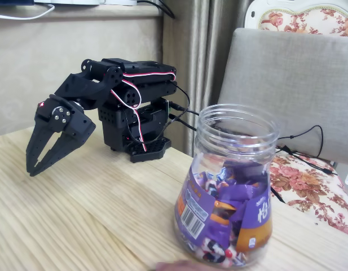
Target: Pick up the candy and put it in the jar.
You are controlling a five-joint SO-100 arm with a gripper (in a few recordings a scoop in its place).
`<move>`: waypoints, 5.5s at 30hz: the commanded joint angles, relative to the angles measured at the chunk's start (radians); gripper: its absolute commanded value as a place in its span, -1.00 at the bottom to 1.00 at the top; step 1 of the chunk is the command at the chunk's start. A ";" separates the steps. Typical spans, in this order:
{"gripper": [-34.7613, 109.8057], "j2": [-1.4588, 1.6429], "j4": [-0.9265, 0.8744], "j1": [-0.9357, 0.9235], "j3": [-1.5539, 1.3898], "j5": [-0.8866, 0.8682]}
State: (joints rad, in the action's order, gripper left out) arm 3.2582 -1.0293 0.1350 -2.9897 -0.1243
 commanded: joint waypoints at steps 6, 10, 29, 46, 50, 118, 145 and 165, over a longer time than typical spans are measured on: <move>-0.52 0.020 -0.014 0.020 -0.003 -0.002; -0.52 0.020 -0.014 0.020 -0.003 -0.002; -0.52 0.020 -0.014 0.020 -0.003 -0.002; -0.52 0.020 -0.014 0.020 -0.003 -0.002; -0.52 0.020 -0.014 0.020 -0.003 -0.002; -0.12 0.020 -0.137 0.167 0.238 -0.707; 0.07 -0.810 -0.534 0.483 1.344 -0.449; 0.05 -1.144 -0.641 0.637 1.427 -0.313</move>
State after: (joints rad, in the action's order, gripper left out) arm 2.1062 -1.6720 0.7486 -1.5938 -0.4341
